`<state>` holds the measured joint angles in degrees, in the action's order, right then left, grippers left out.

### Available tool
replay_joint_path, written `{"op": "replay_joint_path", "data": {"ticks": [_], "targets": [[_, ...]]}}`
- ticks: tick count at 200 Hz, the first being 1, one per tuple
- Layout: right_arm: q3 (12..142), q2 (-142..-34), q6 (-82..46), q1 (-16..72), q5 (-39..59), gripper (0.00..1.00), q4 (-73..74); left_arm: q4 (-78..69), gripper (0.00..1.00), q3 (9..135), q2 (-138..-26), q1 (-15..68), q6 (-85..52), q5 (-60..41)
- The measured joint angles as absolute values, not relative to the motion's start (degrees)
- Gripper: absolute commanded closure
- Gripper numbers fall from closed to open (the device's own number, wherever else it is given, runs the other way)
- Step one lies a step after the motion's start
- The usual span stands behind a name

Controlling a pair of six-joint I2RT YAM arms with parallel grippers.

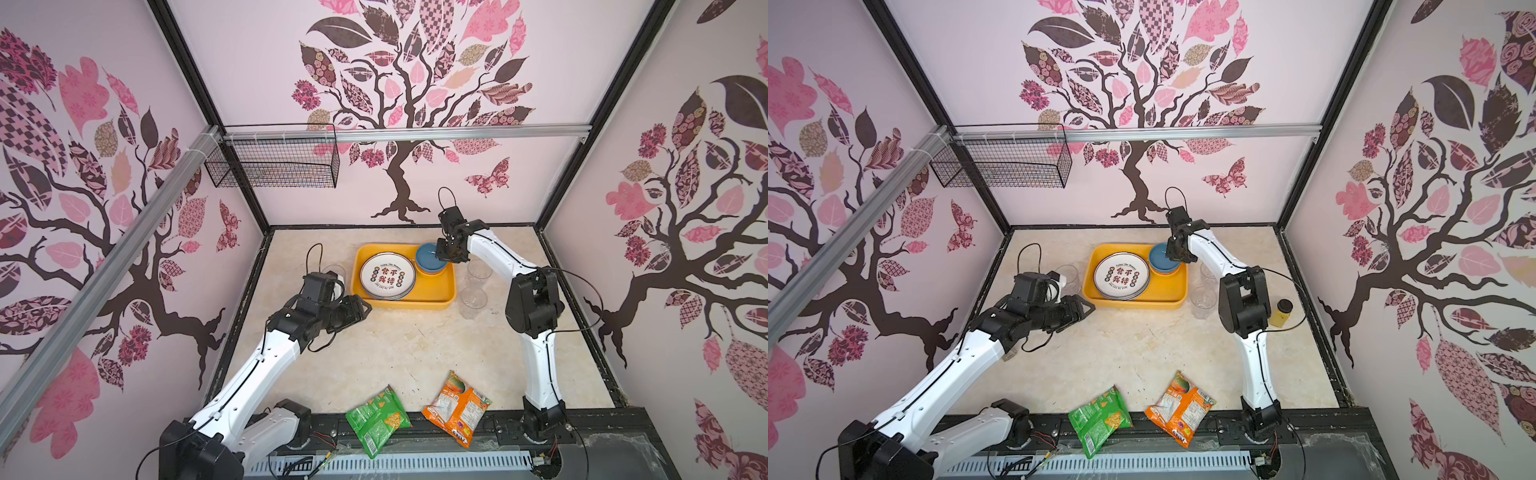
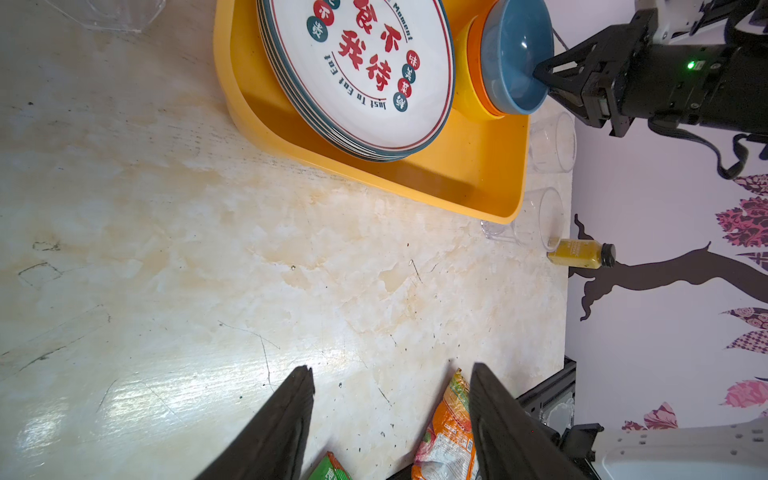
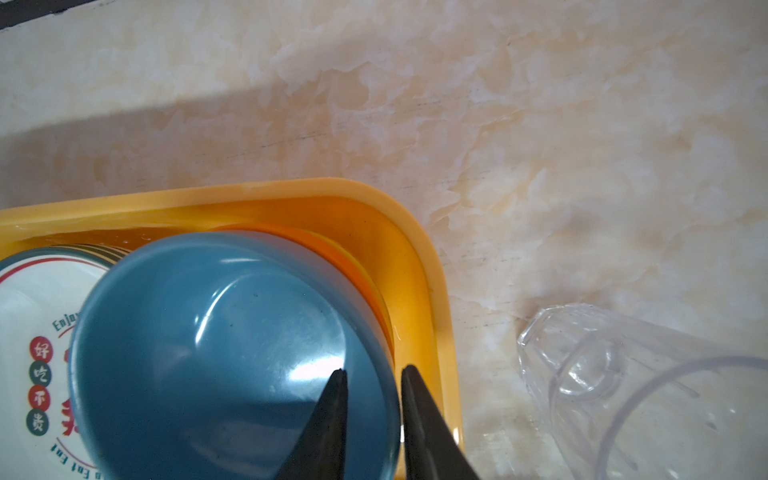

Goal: Place the mixed dishes into the plastic bin
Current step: 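Open the right gripper and raise it from the blue bowl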

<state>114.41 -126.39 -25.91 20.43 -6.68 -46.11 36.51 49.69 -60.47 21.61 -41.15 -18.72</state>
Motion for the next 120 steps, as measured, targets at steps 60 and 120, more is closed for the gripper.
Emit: {"op": "replay_joint_path", "data": {"ticks": [60,120], "targets": [[112.14,-124.38,-25.93,20.43,-6.63,0.65,-46.04,36.21,0.37,49.25,-58.98,21.61,-41.76,-20.21],[99.9,-112.64,-25.93,20.45,-5.67,0.6,-43.77,34.76,0.37,48.88,-59.02,21.52,-41.56,-23.68]]}}
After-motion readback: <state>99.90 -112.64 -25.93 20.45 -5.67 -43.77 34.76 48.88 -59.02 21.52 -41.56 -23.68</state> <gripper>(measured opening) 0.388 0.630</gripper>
